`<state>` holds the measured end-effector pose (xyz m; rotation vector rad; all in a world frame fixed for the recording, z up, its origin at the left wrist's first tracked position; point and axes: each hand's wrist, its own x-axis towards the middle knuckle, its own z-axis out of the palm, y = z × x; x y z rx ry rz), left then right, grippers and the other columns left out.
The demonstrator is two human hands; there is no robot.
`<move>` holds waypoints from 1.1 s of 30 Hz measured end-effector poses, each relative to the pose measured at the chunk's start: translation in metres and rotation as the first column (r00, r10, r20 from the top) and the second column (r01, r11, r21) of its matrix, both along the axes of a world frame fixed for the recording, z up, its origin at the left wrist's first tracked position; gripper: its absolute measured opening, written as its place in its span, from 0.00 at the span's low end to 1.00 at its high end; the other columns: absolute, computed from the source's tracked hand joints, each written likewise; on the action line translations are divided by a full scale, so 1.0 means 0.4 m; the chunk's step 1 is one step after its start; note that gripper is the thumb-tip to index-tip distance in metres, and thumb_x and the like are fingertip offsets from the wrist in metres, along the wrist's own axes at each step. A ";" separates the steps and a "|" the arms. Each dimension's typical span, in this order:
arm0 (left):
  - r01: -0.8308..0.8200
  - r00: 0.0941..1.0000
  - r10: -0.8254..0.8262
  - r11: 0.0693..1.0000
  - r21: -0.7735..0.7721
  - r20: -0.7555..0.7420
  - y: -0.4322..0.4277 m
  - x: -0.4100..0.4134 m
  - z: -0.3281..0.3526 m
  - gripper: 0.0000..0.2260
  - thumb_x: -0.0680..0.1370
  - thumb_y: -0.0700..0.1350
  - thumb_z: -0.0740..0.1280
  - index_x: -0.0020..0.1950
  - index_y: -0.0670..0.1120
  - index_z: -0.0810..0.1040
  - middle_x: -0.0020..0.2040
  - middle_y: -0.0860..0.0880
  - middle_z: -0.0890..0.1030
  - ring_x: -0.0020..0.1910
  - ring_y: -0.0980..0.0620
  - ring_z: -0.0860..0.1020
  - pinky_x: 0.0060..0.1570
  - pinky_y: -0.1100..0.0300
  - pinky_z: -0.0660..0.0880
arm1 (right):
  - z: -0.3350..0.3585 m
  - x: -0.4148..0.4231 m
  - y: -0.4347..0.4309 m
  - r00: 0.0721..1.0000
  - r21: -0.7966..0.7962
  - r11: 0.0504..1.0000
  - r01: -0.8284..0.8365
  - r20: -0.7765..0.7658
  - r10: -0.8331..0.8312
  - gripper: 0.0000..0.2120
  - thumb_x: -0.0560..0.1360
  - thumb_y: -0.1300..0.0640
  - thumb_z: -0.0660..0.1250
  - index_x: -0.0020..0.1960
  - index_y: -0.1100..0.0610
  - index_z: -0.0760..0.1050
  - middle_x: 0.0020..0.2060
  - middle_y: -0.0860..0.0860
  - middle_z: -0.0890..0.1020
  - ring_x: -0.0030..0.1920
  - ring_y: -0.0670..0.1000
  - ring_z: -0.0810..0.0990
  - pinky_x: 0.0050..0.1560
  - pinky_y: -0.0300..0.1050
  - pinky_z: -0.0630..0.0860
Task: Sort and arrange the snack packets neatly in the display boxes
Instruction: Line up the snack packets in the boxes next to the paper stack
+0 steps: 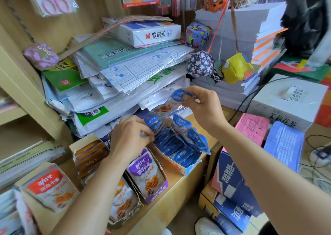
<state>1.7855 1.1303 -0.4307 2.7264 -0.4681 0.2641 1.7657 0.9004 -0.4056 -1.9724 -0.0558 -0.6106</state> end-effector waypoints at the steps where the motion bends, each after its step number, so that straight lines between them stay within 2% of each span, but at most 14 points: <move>1: 0.006 1.000 -0.006 1.000 -0.015 0.009 0.003 -0.001 -0.001 0.02 0.73 0.53 0.77 0.43 0.59 0.87 0.53 0.58 0.78 0.56 0.52 0.72 0.50 0.55 0.69 | -0.001 0.001 0.001 1.000 -0.009 1.000 -0.004 -0.008 0.004 0.07 0.80 0.63 0.66 0.53 0.56 0.83 0.43 0.50 0.85 0.47 0.53 0.83 0.49 0.49 0.79; 6: 0.054 0.998 -0.053 0.999 -0.008 0.032 0.010 -0.006 -0.001 0.01 0.72 0.53 0.77 0.42 0.60 0.86 0.47 0.58 0.79 0.50 0.53 0.72 0.45 0.56 0.68 | -0.011 0.007 0.009 0.999 -0.177 0.984 -0.017 -0.040 0.010 0.08 0.79 0.64 0.66 0.55 0.58 0.82 0.45 0.49 0.83 0.48 0.52 0.81 0.52 0.53 0.79; 8: 0.072 0.997 -0.072 0.997 -0.001 0.024 0.011 -0.009 -0.002 0.01 0.72 0.54 0.77 0.42 0.61 0.86 0.46 0.58 0.81 0.49 0.53 0.72 0.46 0.54 0.70 | -0.010 0.009 0.017 0.999 -0.238 0.971 -0.028 -0.045 0.018 0.09 0.79 0.64 0.66 0.57 0.59 0.82 0.48 0.51 0.84 0.51 0.52 0.81 0.53 0.48 0.78; 12: 0.063 0.998 -0.064 0.996 -0.067 -0.014 0.019 -0.019 -0.007 0.03 0.72 0.58 0.76 0.42 0.66 0.84 0.44 0.55 0.81 0.47 0.50 0.75 0.47 0.53 0.75 | -0.005 0.015 0.044 0.992 -0.366 0.923 -0.117 -0.075 0.096 0.10 0.80 0.64 0.66 0.59 0.60 0.82 0.53 0.53 0.85 0.48 0.48 0.79 0.47 0.27 0.69; 16: 0.050 0.998 -0.054 0.988 -0.144 -0.025 0.017 -0.037 0.006 0.02 0.74 0.56 0.74 0.45 0.61 0.85 0.41 0.57 0.79 0.45 0.54 0.77 0.45 0.56 0.76 | -0.027 0.034 0.072 0.977 -0.475 0.854 -0.213 -0.115 0.180 0.10 0.80 0.62 0.66 0.58 0.56 0.83 0.51 0.53 0.82 0.52 0.52 0.77 0.52 0.40 0.71; 18: 0.066 0.997 -0.073 0.975 -0.211 -0.027 0.016 -0.046 0.012 0.01 0.74 0.53 0.74 0.44 0.58 0.85 0.38 0.60 0.81 0.42 0.60 0.79 0.44 0.58 0.78 | -0.036 0.037 0.082 0.977 -0.500 0.840 -0.213 -0.138 0.166 0.12 0.80 0.61 0.67 0.61 0.53 0.83 0.49 0.53 0.77 0.50 0.53 0.74 0.48 0.37 0.67; 20: 0.061 0.997 -0.069 0.961 -0.269 -0.020 0.017 -0.051 0.017 0.01 0.76 0.51 0.74 0.44 0.55 0.84 0.37 0.61 0.82 0.40 0.63 0.80 0.43 0.58 0.81 | -0.030 0.036 0.084 0.979 -0.424 0.885 -0.192 -0.150 0.141 0.13 0.79 0.61 0.69 0.62 0.54 0.82 0.48 0.51 0.78 0.47 0.48 0.75 0.45 0.30 0.68; 23: 0.010 1.000 -0.013 0.928 -0.372 -0.004 0.020 -0.054 0.025 0.03 0.76 0.48 0.73 0.43 0.53 0.81 0.37 0.59 0.83 0.38 0.62 0.81 0.43 0.55 0.82 | -0.008 0.025 0.079 0.988 -0.278 0.953 -0.123 -0.120 0.092 0.08 0.77 0.61 0.71 0.55 0.57 0.85 0.44 0.48 0.84 0.42 0.44 0.81 0.44 0.30 0.75; 25: -0.038 0.999 0.032 0.892 -0.450 -0.021 0.021 -0.058 0.033 0.05 0.74 0.46 0.73 0.39 0.52 0.80 0.34 0.57 0.83 0.35 0.60 0.82 0.44 0.52 0.81 | -0.011 0.021 0.076 0.979 -0.295 0.940 -0.170 -0.159 0.127 0.08 0.80 0.58 0.68 0.48 0.61 0.84 0.34 0.49 0.82 0.33 0.41 0.76 0.37 0.37 0.73; 27: -0.075 0.997 0.064 0.847 -0.527 -0.038 0.023 -0.063 0.043 0.04 0.71 0.48 0.71 0.37 0.52 0.79 0.31 0.56 0.83 0.34 0.57 0.83 0.43 0.48 0.81 | -0.022 0.013 0.078 0.938 -0.307 0.910 -0.277 -0.292 0.187 0.18 0.83 0.52 0.62 0.46 0.67 0.80 0.27 0.52 0.72 0.27 0.44 0.66 0.32 0.38 0.65; 29: -0.109 0.994 0.098 0.789 -0.604 -0.051 0.026 -0.066 0.053 0.04 0.67 0.49 0.69 0.35 0.51 0.78 0.30 0.54 0.83 0.33 0.54 0.83 0.41 0.45 0.81 | -0.021 0.006 0.078 0.880 -0.231 0.906 -0.355 -0.409 0.240 0.20 0.84 0.48 0.59 0.56 0.64 0.80 0.33 0.54 0.78 0.32 0.49 0.73 0.39 0.41 0.71; 30: -0.123 0.992 0.113 0.752 -0.647 -0.057 0.027 -0.065 0.056 0.04 0.67 0.49 0.68 0.34 0.50 0.78 0.30 0.53 0.82 0.33 0.52 0.84 0.40 0.44 0.81 | -0.021 0.004 0.075 0.870 -0.164 0.920 -0.356 -0.418 0.262 0.18 0.84 0.48 0.60 0.63 0.59 0.80 0.44 0.54 0.84 0.42 0.50 0.80 0.49 0.43 0.76; 31: -0.134 0.990 0.129 0.708 -0.693 -0.060 0.028 -0.064 0.060 0.04 0.67 0.48 0.69 0.34 0.50 0.77 0.29 0.51 0.82 0.33 0.50 0.84 0.40 0.43 0.81 | -0.018 0.001 0.074 0.880 -0.099 0.939 -0.329 -0.392 0.267 0.17 0.83 0.50 0.61 0.67 0.55 0.78 0.55 0.51 0.85 0.53 0.47 0.82 0.60 0.43 0.76; 33: -0.158 0.984 0.158 0.586 -0.795 -0.079 0.028 -0.063 0.068 0.05 0.71 0.43 0.70 0.36 0.48 0.77 0.30 0.48 0.83 0.33 0.47 0.85 0.40 0.44 0.82 | -0.008 -0.002 0.071 0.924 -0.006 0.966 -0.257 -0.293 0.244 0.17 0.81 0.53 0.66 0.69 0.54 0.76 0.59 0.46 0.83 0.58 0.41 0.81 0.62 0.41 0.77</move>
